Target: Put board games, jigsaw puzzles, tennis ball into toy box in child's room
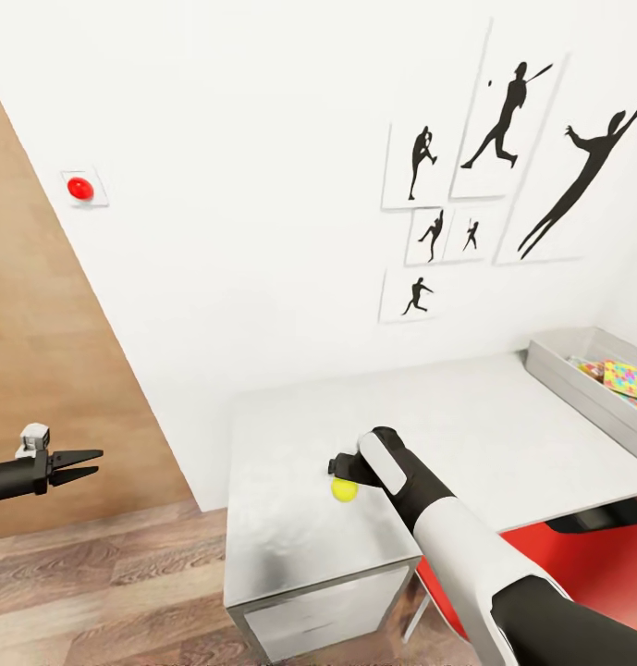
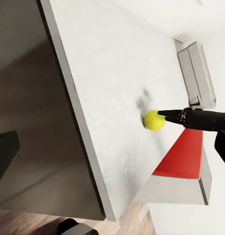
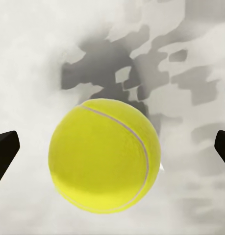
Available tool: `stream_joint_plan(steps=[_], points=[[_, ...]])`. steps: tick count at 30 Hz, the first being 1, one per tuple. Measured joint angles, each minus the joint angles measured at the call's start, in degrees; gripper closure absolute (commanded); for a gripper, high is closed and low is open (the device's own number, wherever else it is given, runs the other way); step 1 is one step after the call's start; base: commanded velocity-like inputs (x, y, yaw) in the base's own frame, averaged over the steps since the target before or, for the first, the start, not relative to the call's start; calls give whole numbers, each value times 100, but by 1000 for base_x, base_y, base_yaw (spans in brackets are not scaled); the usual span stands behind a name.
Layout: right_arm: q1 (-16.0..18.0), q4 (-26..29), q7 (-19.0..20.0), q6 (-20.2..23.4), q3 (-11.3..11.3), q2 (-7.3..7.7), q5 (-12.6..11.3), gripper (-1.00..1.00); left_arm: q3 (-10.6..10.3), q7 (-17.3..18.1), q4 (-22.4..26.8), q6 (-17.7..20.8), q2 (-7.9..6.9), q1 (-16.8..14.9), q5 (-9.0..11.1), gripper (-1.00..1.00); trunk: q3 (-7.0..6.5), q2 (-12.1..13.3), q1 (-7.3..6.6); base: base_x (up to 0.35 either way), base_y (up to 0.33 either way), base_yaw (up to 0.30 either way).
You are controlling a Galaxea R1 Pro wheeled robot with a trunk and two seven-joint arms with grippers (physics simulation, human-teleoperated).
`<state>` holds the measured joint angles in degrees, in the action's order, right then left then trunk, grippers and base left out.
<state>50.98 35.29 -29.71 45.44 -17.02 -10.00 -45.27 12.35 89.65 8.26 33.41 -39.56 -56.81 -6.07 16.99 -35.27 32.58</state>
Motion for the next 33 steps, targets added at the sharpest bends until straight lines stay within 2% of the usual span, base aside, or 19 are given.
stream_joint_plan(steps=[18, 19, 33], points=[[-5, 52, 18, 2, -26, 0, 5, -100, 1, 0, 0, 0, -2, 0, 0, -100, 135, -1, 0, 0, 0, 0], [-5, 54, 18, 2, -26, 0, 4, 100, 1, 0, 0, 0, -4, 0, 0, -100, 136, -1, 0, 0, 0, 0], [-5, 61, 46, 19, -9, 0, 29, 100, 1, 0, 0, 0, -8, 0, -1, -100, 137, -1, 0, 0, 0, 0]])
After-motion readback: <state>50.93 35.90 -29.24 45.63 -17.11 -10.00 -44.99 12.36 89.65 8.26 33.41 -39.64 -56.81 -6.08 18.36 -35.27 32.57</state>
